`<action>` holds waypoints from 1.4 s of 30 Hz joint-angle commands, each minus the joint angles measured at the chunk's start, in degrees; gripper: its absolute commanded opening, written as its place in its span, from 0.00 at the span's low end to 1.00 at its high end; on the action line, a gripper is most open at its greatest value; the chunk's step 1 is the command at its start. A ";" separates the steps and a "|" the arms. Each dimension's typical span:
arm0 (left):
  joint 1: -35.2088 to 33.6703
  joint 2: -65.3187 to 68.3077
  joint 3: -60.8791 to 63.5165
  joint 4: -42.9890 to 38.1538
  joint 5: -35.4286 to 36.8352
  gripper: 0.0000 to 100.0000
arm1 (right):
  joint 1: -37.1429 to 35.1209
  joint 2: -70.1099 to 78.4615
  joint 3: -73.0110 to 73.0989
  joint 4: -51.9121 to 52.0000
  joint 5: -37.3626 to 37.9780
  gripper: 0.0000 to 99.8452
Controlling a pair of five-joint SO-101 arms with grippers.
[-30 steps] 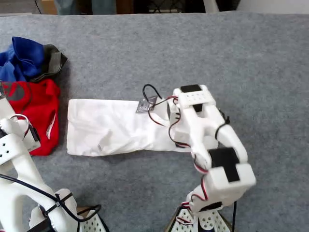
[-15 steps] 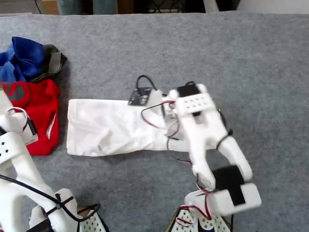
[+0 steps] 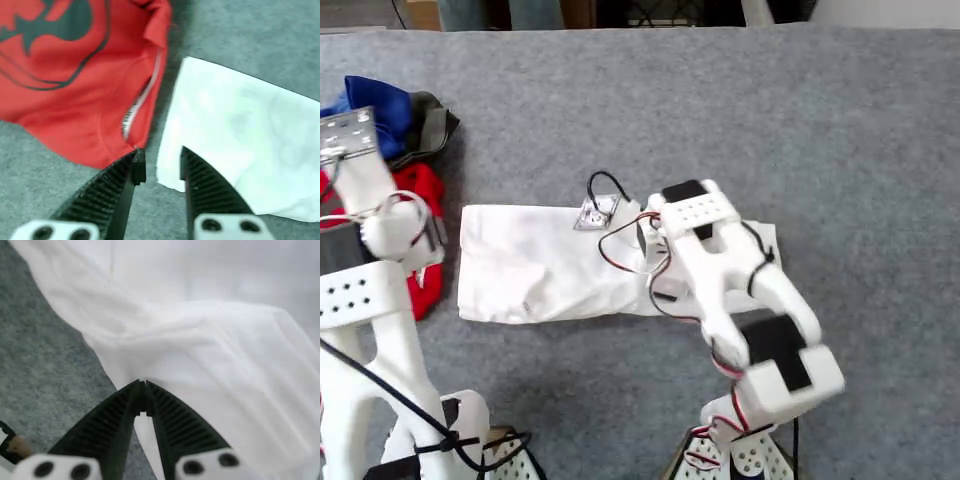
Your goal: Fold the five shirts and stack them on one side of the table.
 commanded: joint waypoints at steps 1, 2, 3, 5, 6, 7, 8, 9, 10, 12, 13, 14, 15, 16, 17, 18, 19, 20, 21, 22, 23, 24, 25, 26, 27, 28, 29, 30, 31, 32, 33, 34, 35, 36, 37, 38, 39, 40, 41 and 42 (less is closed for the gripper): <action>4.44 3.08 -4.09 0.18 3.69 0.20 | 0.44 -9.71 -4.44 4.04 -0.53 0.01; 5.58 4.75 -4.70 0.18 4.31 0.20 | 1.23 -12.09 -4.70 5.10 -0.53 0.01; 6.81 6.51 -5.58 0.18 4.84 0.20 | 2.11 -14.46 -4.97 5.89 -0.53 0.01; 9.45 10.37 -7.96 0.44 5.89 0.21 | 5.45 -18.77 -4.88 6.33 -0.53 0.01; 10.68 12.48 -9.01 0.44 6.42 0.21 | 7.56 -20.53 -4.88 6.42 -0.62 0.01; 11.82 14.68 -9.89 0.44 6.68 0.21 | 9.93 -22.11 -4.88 6.51 -1.14 0.01; 12.88 17.05 -10.59 0.62 6.68 0.21 | 12.57 -23.52 -4.62 6.33 -1.67 0.01; 14.02 19.52 -11.30 1.49 6.68 0.21 | 15.21 -24.48 -4.62 6.33 -1.85 0.01; 15.08 21.98 -12.18 2.46 6.68 0.21 | 17.67 -25.10 -4.62 6.33 -1.93 0.01; 16.92 27.16 -13.49 3.78 6.68 0.21 | 22.68 -25.27 -4.62 6.33 -2.02 0.01; 17.45 29.36 -13.93 3.96 6.68 0.21 | 25.05 -25.27 -4.44 6.33 -2.11 0.01; 17.80 31.56 -14.46 4.04 6.68 0.20 | 27.16 -25.27 -3.91 6.24 -2.11 0.01; 17.98 33.58 -14.90 4.04 6.51 0.20 | 29.01 -25.27 -3.21 5.80 -2.11 0.01; 18.07 35.60 -15.34 4.04 6.42 0.20 | 30.59 -25.27 -2.15 5.10 -2.37 0.01; 18.07 37.36 -15.78 4.04 6.42 0.20 | 31.91 -25.27 -0.84 3.78 -3.34 0.01; 18.15 38.86 -15.96 4.04 6.59 0.20 | 33.14 -25.27 0.84 1.93 -4.40 0.01; 18.15 40.26 -16.04 4.04 6.59 0.20 | 34.11 -25.27 2.77 -0.26 -5.27 0.01; 18.15 41.58 -16.13 4.04 6.59 0.20 | 34.90 -25.27 4.88 -2.37 -5.80 0.01; 17.98 42.81 -16.13 4.04 6.42 0.20 | 35.52 -25.27 6.81 -4.48 -6.15 0.01; 17.71 43.87 -16.13 4.04 6.33 0.20 | 35.96 -25.27 8.57 -6.42 -6.77 0.01; 17.36 44.84 -16.13 4.04 6.24 0.19 | 36.40 -25.27 10.24 -8.18 -7.38 0.01; 17.01 45.63 -16.13 4.04 6.24 0.17 | 36.57 -25.27 11.56 -9.85 -8.00 0.01; 16.75 46.33 -16.13 3.87 6.15 0.15 | 36.57 -25.27 12.97 -11.60 -8.70 0.01; 16.31 47.03 -16.13 3.78 6.15 0.13 | 36.57 -25.27 14.11 -13.19 -9.41 0.01; 15.87 47.56 -16.13 3.69 5.80 0.11 | 36.57 -25.27 15.08 -14.59 -9.93 0.01; 15.34 48.18 -16.13 3.69 4.92 0.10 | 36.57 -25.27 15.87 -16.00 -10.29 0.01; 14.73 48.53 -16.13 3.96 3.96 0.10 | 36.57 -25.27 16.40 -17.23 -10.64 0.01; 13.93 48.62 -16.04 4.13 2.99 0.09 | 36.57 -25.27 16.66 -18.29 -10.81 0.01; 13.05 48.62 -15.96 4.13 2.20 0.08 | 36.57 -25.27 16.75 -18.99 -10.90 0.01; 12.00 48.53 -15.96 4.13 1.49 0.06 | 36.57 -25.27 16.75 -19.52 -10.90 0.01; 10.86 48.26 -16.13 4.75 0.53 0.05 | 36.57 -25.27 16.66 -19.87 -10.81 0.01; 9.71 47.91 -16.22 5.71 -0.62 0.04 | 36.57 -25.27 16.48 -20.04 -10.64 0.01; 8.57 47.65 -16.22 6.51 -1.93 0.03 | 36.48 -25.27 16.48 -20.75 -10.64 0.01; 7.43 47.30 -16.22 7.12 -2.99 0.03 | 36.48 -25.27 16.48 -21.36 -10.73 0.01; 6.46 46.95 -16.48 7.56 -3.52 0.03 | 36.48 -25.27 16.48 -21.89 -10.64 0.01; 5.85 46.51 -17.19 7.91 -3.43 0.03 | 36.48 -25.27 16.66 -22.33 -10.73 0.01; 5.67 45.89 -18.42 8.35 -2.90 0.03 | 36.48 -25.27 16.75 -22.59 -10.81 0.01; 6.20 45.01 -20.35 8.97 -1.85 0.03 | 36.57 -25.27 16.75 -22.68 -10.90 0.01; 7.60 44.13 -22.73 9.41 -0.09 0.03 | 36.57 -25.27 16.75 -22.68 -10.90 0.01; 9.27 43.60 -25.10 9.85 2.02 0.03 | 36.57 -25.27 16.75 -22.68 -10.90 0.01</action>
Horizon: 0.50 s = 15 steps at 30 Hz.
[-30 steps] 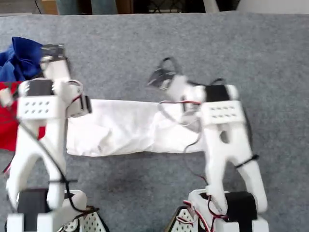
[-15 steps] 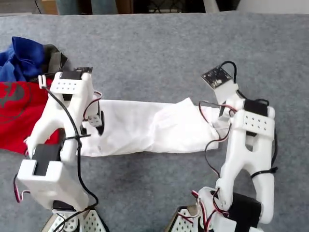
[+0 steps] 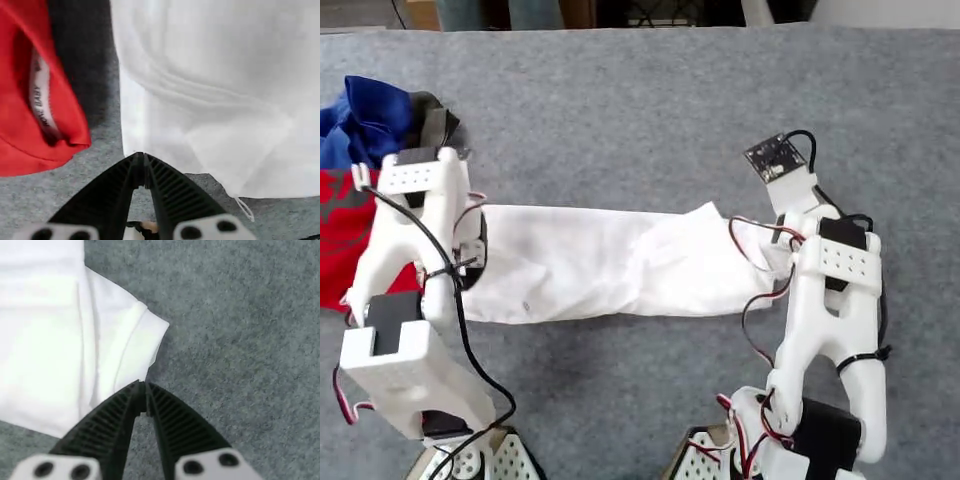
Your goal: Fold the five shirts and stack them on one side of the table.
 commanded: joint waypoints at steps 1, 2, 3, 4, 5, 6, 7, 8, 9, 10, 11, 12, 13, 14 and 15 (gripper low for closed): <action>4.53 -4.48 -9.45 1.67 5.80 0.03 | 0.79 -1.71 -0.13 -0.88 -0.62 0.01; 6.81 -4.57 -11.03 1.41 7.47 0.03 | 0.79 -1.71 -0.13 -0.97 -1.23 0.01; 9.01 -4.04 -12.26 1.32 8.88 0.03 | 0.79 -1.71 -0.13 -0.97 -1.93 0.01; 10.95 -3.16 -12.88 1.05 9.85 0.03 | 0.79 -1.71 -0.13 -1.32 -2.46 0.01; 13.05 -1.76 -12.97 0.53 10.55 0.03 | 0.79 -1.71 -0.04 -1.67 -2.73 0.01; 14.73 -0.18 -13.05 0.09 10.90 0.03 | 0.88 -1.71 -0.04 -1.67 -2.90 0.01; 15.96 1.58 -13.41 -0.18 11.16 0.03 | 1.32 -1.71 -0.04 -1.67 -2.90 0.01; 17.01 3.34 -13.67 -0.35 11.25 0.03 | 1.67 -1.71 -0.04 -1.67 -2.90 0.01; 18.15 5.10 -14.11 -0.79 11.25 0.03 | 2.11 -1.71 -0.04 -1.67 -2.73 0.01; 19.21 6.77 -14.64 -1.05 11.25 0.03 | 2.55 -1.71 -0.04 -1.76 -2.73 0.01; 20.18 8.26 -15.34 -1.14 11.25 0.03 | 2.90 -1.71 -0.04 -1.76 -2.64 0.01; 21.23 9.76 -16.22 -1.14 11.34 0.03 | 2.99 -1.71 -0.13 -1.76 -2.64 0.01; 22.29 10.90 -17.36 -1.05 11.34 0.03 | 2.99 -1.71 -0.13 -1.76 -2.64 0.01; 23.34 11.69 -18.33 -0.88 11.34 0.03 | 2.99 -1.71 -0.13 -1.76 -2.73 0.01; 24.22 12.57 -19.30 -0.88 11.34 0.03 | 2.99 -1.71 -0.13 -1.76 -2.73 0.01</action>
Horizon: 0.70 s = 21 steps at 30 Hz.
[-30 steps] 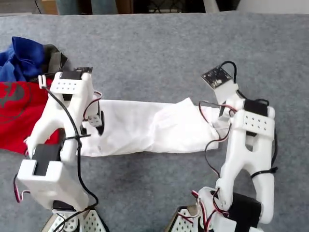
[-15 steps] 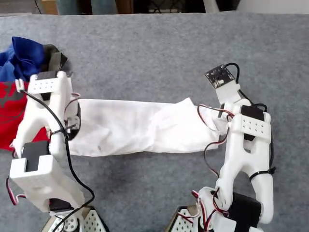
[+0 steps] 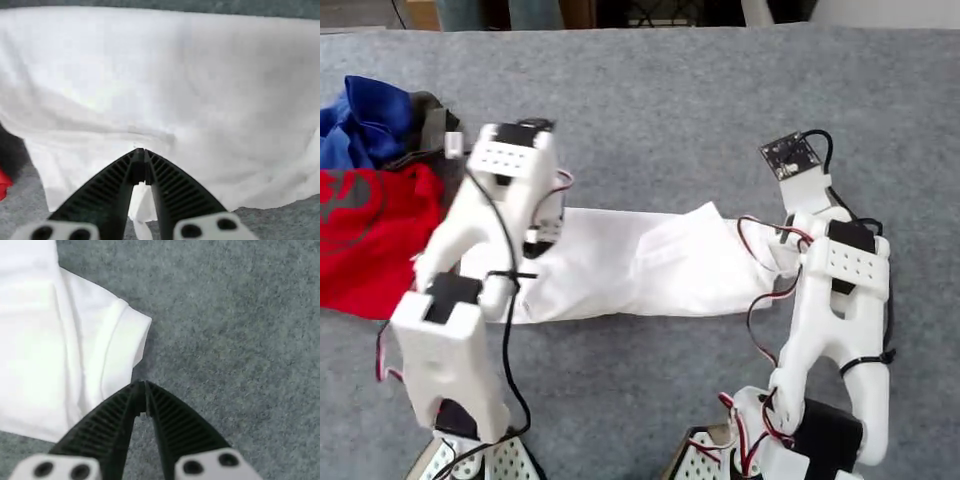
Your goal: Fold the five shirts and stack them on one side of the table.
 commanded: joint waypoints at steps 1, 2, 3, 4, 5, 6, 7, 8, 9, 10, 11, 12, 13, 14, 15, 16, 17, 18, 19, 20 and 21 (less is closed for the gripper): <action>3.74 1.58 -5.49 -0.18 0.62 0.03 | 0.70 -1.71 -0.22 -0.88 -0.26 0.01; 4.35 2.46 -6.20 -0.18 0.62 0.03 | 0.70 -1.71 -0.22 -0.88 -0.26 0.01; 4.79 3.16 -6.46 -0.26 0.62 0.03 | 0.70 -1.71 -0.22 -0.88 -0.26 0.01; 5.23 3.96 -6.46 -0.35 0.62 0.03 | 0.70 -1.71 -0.22 -0.88 -0.26 0.01; 5.41 4.84 -6.46 -0.44 0.62 0.03 | 0.70 -1.71 -0.22 -0.88 -0.26 0.01; 5.41 5.98 -6.46 -0.44 0.62 0.03 | 0.70 -1.71 -0.22 -0.88 -0.26 0.01; 5.23 7.12 -6.46 -0.44 0.62 0.03 | 0.70 -1.71 -0.22 -0.88 -0.26 0.01; 5.05 8.35 -6.46 -0.44 0.62 0.03 | 0.70 -1.71 -0.22 -0.88 -0.26 0.01; 4.53 9.14 -6.46 -0.44 0.35 0.03 | 0.70 -1.71 -0.22 -0.88 -0.26 0.01; 3.91 9.93 -6.46 -0.35 0.35 0.03 | 0.70 -1.71 -0.22 -0.88 -0.26 0.01; 3.12 10.46 -6.46 -0.18 0.26 0.03 | 0.70 -1.71 -0.22 -0.88 -0.18 0.01; 2.07 10.55 -6.46 -0.09 0.09 0.03 | 0.70 -1.71 -0.22 -0.88 -0.18 0.01; 0.92 10.46 -6.37 0.09 0.09 0.03 | 0.70 -1.71 -0.22 -0.88 -0.18 0.01; -0.31 10.46 -6.46 0.09 0.09 0.03 | 0.70 -1.71 -0.22 -0.88 -0.18 0.01; -1.54 10.37 -6.55 0.26 0.09 0.03 | 0.70 -1.71 -0.22 -0.88 -0.09 0.01; -2.77 10.02 -6.81 1.32 0.09 0.03 | 0.70 -1.71 -0.22 -0.88 -0.09 0.01; -3.74 9.49 -6.90 2.20 0.00 0.03 | 0.70 -1.71 -0.22 -0.88 -0.09 0.01; -4.53 8.79 -6.64 2.99 0.00 0.03 | 0.70 -1.71 -0.22 -0.88 -0.09 0.01; -5.23 8.09 -6.37 3.69 0.00 0.03 | 0.62 -1.71 -0.22 -0.88 -0.09 0.01; -5.85 7.30 -6.20 4.57 0.00 0.03 | 0.53 -1.71 -0.22 -0.88 -0.09 0.01; -6.46 6.59 -5.93 5.27 0.00 0.03 | 0.44 -1.63 -0.22 -0.88 -0.09 0.01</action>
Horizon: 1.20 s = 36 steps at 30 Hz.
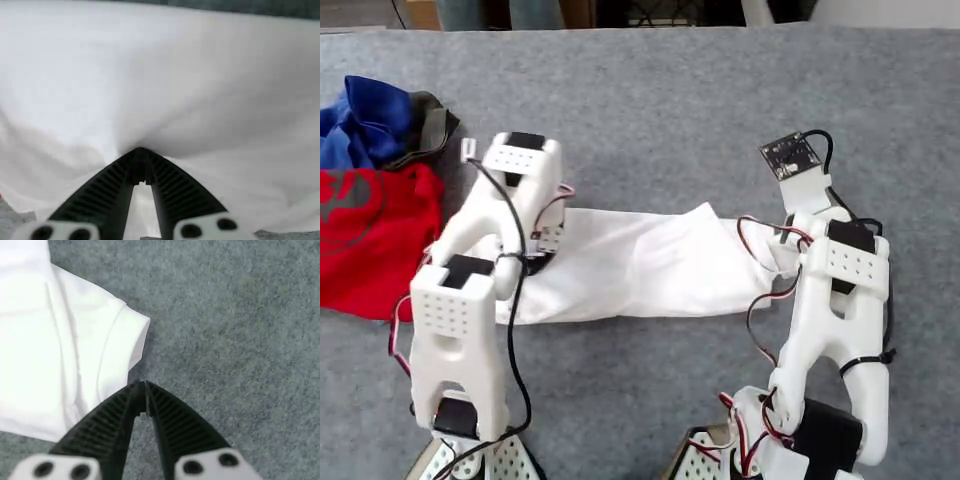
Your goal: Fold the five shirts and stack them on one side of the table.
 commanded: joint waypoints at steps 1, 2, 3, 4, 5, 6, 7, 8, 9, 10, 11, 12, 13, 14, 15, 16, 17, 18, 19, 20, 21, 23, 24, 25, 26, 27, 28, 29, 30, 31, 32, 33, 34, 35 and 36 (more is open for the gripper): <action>-2.68 -5.10 -1.80 2.99 0.00 0.03 | 0.26 -1.63 -0.22 -0.88 -0.09 0.01; -3.21 -5.98 -1.71 3.60 0.00 0.03 | 0.18 -1.63 -0.22 -0.88 0.00 0.01; -3.74 -7.03 -1.54 4.13 0.00 0.03 | 0.18 -1.63 -0.22 -0.88 0.00 0.01; -4.18 -7.91 -1.54 4.75 -0.09 0.03 | 0.18 -1.54 -0.22 -0.97 0.00 0.01; -4.62 -8.79 -1.54 5.36 -0.53 0.03 | 0.18 -1.36 -0.13 -0.97 0.00 0.01; -4.88 -9.41 -1.54 6.07 -1.49 0.03 | 0.18 -0.75 -0.13 -1.14 0.00 0.01; -5.14 -9.85 -1.27 6.95 -2.55 0.03 | 0.18 0.04 -0.22 -1.85 -0.26 0.01; -5.67 -10.64 -0.31 7.30 -3.60 0.03 | 0.26 1.19 -0.31 -2.37 -0.35 0.01; -6.20 -11.08 1.36 7.30 -4.31 0.03 | 0.35 2.24 -0.66 -2.37 -0.35 0.01; -6.90 -11.60 3.30 7.21 -4.84 0.03 | 0.44 3.03 -1.01 -2.29 -0.44 0.01; -7.78 -12.13 5.58 7.03 -5.54 0.03 | 0.53 3.91 -1.71 -1.93 -0.70 0.01; -8.92 -12.48 7.96 6.33 -6.42 0.03 | 0.62 4.53 -2.59 -1.23 -1.85 0.01; -10.15 -12.84 10.77 5.10 -7.21 0.03 | 0.70 5.05 -3.82 -0.26 -3.43 0.01; -11.74 -13.36 13.32 3.78 -8.09 0.03 | 0.70 5.32 -4.97 1.14 -4.84 0.01; -13.49 -14.07 15.69 2.73 -9.14 0.03 | 0.70 5.41 -6.11 2.37 -5.89 0.01; -15.34 -15.12 17.98 1.93 -10.29 0.03 | 0.70 5.58 -7.25 3.52 -6.77 0.01; -17.27 -16.26 19.91 1.32 -11.43 0.03 | 0.70 5.67 -8.13 4.31 -7.47 0.01; -19.30 -17.58 21.49 0.88 -12.75 0.03 | 0.70 5.67 -8.84 4.92 -8.44 0.02; -21.23 -18.99 22.64 0.88 -14.24 0.03 | 0.70 5.67 -9.36 5.45 -9.41 0.02; -23.08 -20.57 23.60 0.97 -15.82 0.03 | 0.70 5.67 -9.80 5.89 -10.20 0.02; -24.84 -22.24 24.40 1.14 -17.41 0.03 | 0.70 5.67 -10.15 6.42 -10.81 0.02; -27.56 -25.76 25.71 1.49 -20.22 0.03 | 0.70 5.67 -10.68 7.82 -11.87 0.02; -28.53 -27.52 26.07 1.93 -21.36 0.03 | 0.70 5.67 -10.86 8.62 -12.40 0.02; -29.05 -29.27 26.24 2.55 -22.24 0.03 | 0.70 5.67 -10.95 9.41 -12.92 0.02; -29.32 -30.95 26.33 2.99 -22.86 0.03 | 0.70 5.67 -10.95 10.20 -13.10 0.02; -29.23 -32.53 26.33 3.16 -22.86 0.03 | 0.70 5.67 -10.95 10.81 -13.54 0.02; -29.14 -33.85 26.07 3.25 -22.77 0.03 | 0.53 5.67 -10.95 11.69 -14.33 0.04; -28.44 -35.16 25.98 2.99 -22.33 0.03 | 0.35 5.67 -10.95 12.40 -15.30 0.07; -27.74 -35.96 25.45 2.90 -21.71 0.03 | 0.26 5.67 -10.95 12.92 -16.26 0.11; -26.86 -36.84 24.75 2.90 -20.84 0.03 | 0.18 5.67 -10.95 13.19 -17.05 0.16; -25.71 -37.36 23.96 2.90 -19.43 0.03 | 0.18 5.67 -10.95 13.45 -17.49 0.20; -24.31 -37.54 22.90 2.55 -17.58 0.03 | 0.18 5.76 -10.95 13.45 -17.85 0.23; -23.16 -37.54 21.76 2.20 -15.65 0.03 | 0.00 5.76 -10.95 13.54 -17.93 0.25; -22.02 -37.54 20.62 1.85 -13.63 0.03 | -0.88 5.76 -10.86 13.45 -18.90 0.25; -20.88 -37.54 19.82 1.41 -11.96 0.03 | -1.85 5.85 -10.68 13.19 -19.78 0.25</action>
